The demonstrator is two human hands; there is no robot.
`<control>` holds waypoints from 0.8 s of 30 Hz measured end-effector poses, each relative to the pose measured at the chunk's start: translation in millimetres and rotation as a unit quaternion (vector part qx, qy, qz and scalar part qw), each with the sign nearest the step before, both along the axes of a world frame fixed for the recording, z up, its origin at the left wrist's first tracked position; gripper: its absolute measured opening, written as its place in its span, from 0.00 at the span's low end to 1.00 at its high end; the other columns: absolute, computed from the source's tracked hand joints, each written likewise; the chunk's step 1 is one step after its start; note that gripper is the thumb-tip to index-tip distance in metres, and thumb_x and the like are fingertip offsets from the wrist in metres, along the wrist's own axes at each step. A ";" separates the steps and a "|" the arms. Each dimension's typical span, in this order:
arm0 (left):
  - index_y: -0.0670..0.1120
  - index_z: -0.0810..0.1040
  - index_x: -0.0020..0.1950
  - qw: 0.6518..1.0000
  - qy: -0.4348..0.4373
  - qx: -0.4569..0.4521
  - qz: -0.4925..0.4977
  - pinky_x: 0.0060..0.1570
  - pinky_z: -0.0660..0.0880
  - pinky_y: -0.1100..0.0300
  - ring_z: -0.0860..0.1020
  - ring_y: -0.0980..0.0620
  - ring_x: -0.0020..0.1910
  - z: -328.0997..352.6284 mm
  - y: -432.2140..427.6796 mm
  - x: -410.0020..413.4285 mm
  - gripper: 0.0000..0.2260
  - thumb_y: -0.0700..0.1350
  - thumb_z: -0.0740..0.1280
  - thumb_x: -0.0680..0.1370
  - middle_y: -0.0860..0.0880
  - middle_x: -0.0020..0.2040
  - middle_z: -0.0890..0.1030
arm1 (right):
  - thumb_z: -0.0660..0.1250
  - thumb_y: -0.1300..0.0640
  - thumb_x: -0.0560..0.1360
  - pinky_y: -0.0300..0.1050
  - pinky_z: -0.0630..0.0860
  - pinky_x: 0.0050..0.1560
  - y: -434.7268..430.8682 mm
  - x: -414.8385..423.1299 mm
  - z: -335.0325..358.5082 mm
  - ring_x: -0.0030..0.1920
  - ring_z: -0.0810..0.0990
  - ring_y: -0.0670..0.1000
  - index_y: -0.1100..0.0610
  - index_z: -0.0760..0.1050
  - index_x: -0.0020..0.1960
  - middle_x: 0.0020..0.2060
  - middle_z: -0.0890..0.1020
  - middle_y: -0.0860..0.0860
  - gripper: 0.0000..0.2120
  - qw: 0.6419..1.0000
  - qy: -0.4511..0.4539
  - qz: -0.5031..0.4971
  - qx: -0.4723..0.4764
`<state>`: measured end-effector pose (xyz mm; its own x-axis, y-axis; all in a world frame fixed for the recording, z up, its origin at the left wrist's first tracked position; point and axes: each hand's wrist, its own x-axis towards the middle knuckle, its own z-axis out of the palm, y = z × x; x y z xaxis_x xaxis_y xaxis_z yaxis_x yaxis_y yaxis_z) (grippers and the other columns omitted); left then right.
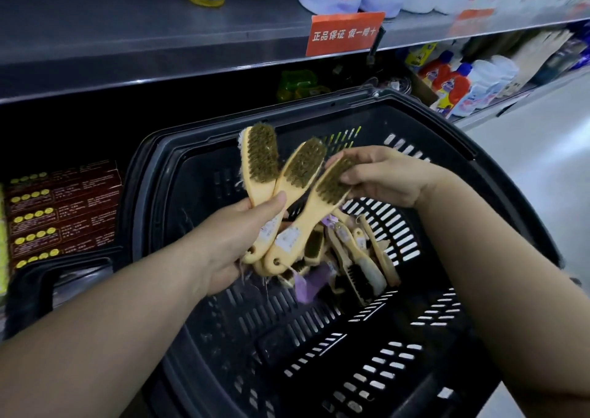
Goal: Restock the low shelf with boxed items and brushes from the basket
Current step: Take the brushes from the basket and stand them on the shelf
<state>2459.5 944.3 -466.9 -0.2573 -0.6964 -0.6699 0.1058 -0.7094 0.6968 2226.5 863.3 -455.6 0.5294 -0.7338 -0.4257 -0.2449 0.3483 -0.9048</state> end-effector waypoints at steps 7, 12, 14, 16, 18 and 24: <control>0.45 0.77 0.55 0.997 -0.054 -0.030 -0.047 0.20 0.68 0.67 0.79 0.53 0.25 1.3 5.5 2.9 0.19 0.34 0.75 0.66 0.46 0.39 0.84 | 0.66 0.61 0.72 0.37 0.78 0.41 -3.3 8.8 -26.7 0.45 0.82 0.47 0.58 0.75 0.53 0.45 0.83 0.52 0.10 0.996 -0.058 -0.043 0.041; 0.43 0.77 0.53 0.996 -0.076 -0.037 -0.028 0.19 0.67 0.67 0.79 0.50 0.25 -6.2 3.8 2.8 0.16 0.33 0.74 0.68 0.45 0.36 0.83 | 0.61 0.46 0.78 0.49 0.79 0.53 -9.1 -7.2 -93.7 0.50 0.81 0.54 0.60 0.75 0.55 0.56 0.79 0.60 0.18 0.960 0.217 -0.170 0.051; 0.43 0.78 0.51 0.995 -0.083 -0.045 -0.033 0.18 0.66 0.67 0.77 0.52 0.22 -9.9 3.1 2.8 0.12 0.35 0.74 0.69 0.47 0.31 0.83 | 0.57 0.49 0.80 0.44 0.72 0.58 -1.6 -11.9 -130.2 0.58 0.75 0.58 0.60 0.71 0.63 0.62 0.75 0.61 0.18 0.865 0.501 0.014 -0.033; 0.43 0.79 0.49 0.996 -0.076 -0.045 -0.032 0.18 0.65 0.68 0.75 0.52 0.21 -12.8 2.1 3.1 0.10 0.35 0.73 0.70 0.48 0.29 0.82 | 0.55 0.53 0.81 0.39 0.67 0.64 10.8 -12.7 -159.5 0.69 0.65 0.62 0.61 0.60 0.72 0.70 0.65 0.62 0.23 0.795 0.585 0.145 -0.069; 0.43 0.79 0.48 0.996 -0.071 -0.040 -0.030 0.18 0.64 0.68 0.75 0.51 0.22 -14.8 1.0 3.2 0.08 0.37 0.73 0.71 0.48 0.28 0.81 | 0.49 0.50 0.81 0.59 0.55 0.72 13.7 -16.1 -179.6 0.73 0.55 0.66 0.58 0.49 0.76 0.75 0.55 0.63 0.27 0.708 0.657 0.242 -0.096; 0.46 0.80 0.48 0.998 -0.056 -0.022 -0.001 0.20 0.67 0.66 0.76 0.52 0.23 -16.2 0.2 -0.1 0.06 0.41 0.72 0.73 0.48 0.33 0.83 | 0.49 0.49 0.80 0.46 0.58 0.71 4.3 -12.5 -178.6 0.68 0.67 0.59 0.52 0.60 0.73 0.68 0.69 0.58 0.22 0.706 0.664 0.206 -0.138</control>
